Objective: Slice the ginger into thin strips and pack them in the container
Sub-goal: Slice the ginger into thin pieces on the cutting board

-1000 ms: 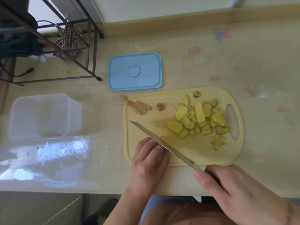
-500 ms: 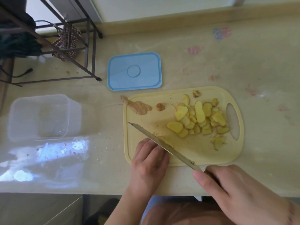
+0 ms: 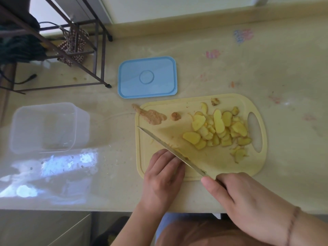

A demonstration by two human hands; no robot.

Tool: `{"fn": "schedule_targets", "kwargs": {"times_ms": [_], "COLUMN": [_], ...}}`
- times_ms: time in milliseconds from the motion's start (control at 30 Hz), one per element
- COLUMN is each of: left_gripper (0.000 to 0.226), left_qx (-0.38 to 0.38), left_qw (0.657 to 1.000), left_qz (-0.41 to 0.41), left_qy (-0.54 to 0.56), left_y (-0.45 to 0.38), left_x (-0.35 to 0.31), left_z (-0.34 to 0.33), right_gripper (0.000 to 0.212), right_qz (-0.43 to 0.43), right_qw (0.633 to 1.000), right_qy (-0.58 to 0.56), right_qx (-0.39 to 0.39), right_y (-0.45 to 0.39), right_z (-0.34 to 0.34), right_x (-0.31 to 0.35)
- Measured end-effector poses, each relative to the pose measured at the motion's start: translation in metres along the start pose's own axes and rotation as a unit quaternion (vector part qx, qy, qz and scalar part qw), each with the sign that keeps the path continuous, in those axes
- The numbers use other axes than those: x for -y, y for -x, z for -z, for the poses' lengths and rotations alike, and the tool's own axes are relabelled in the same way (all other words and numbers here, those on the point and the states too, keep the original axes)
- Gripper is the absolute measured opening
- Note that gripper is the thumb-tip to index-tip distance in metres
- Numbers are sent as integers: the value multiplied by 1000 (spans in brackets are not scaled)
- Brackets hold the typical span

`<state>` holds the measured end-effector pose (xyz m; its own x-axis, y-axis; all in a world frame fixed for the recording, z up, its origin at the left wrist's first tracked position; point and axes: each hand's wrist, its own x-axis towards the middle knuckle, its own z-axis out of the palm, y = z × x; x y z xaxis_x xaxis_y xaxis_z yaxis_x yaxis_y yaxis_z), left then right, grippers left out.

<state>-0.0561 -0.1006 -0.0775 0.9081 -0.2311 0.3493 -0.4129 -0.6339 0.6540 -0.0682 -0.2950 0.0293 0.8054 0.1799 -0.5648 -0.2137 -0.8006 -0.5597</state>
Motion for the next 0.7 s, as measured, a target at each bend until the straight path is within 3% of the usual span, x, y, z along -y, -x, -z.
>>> {"fn": "schedule_targets", "kwargs": {"times_ms": [233, 333, 467, 700], "left_gripper": [10, 13, 18, 13], "left_qx": [1, -6, 1, 1], "left_qw": [1000, 1000, 1000, 1000], "left_qz": [-11, -6, -7, -16], "left_qy": [-8, 4, 8, -7], "left_y": [0, -1, 0, 3], "left_x": [3, 2, 2, 4], "left_z": [2, 0, 0, -2], "right_gripper": [73, 70, 65, 71], "right_qz": [-4, -35, -5, -4], "right_qw": [999, 999, 999, 999], "right_qy": [38, -13, -19, -47], "right_qx": [-17, 14, 36, -2], "right_y": [12, 11, -23, -26], "right_z": [1, -1, -10, -8], "right_x": [-14, -13, 0, -19]}}
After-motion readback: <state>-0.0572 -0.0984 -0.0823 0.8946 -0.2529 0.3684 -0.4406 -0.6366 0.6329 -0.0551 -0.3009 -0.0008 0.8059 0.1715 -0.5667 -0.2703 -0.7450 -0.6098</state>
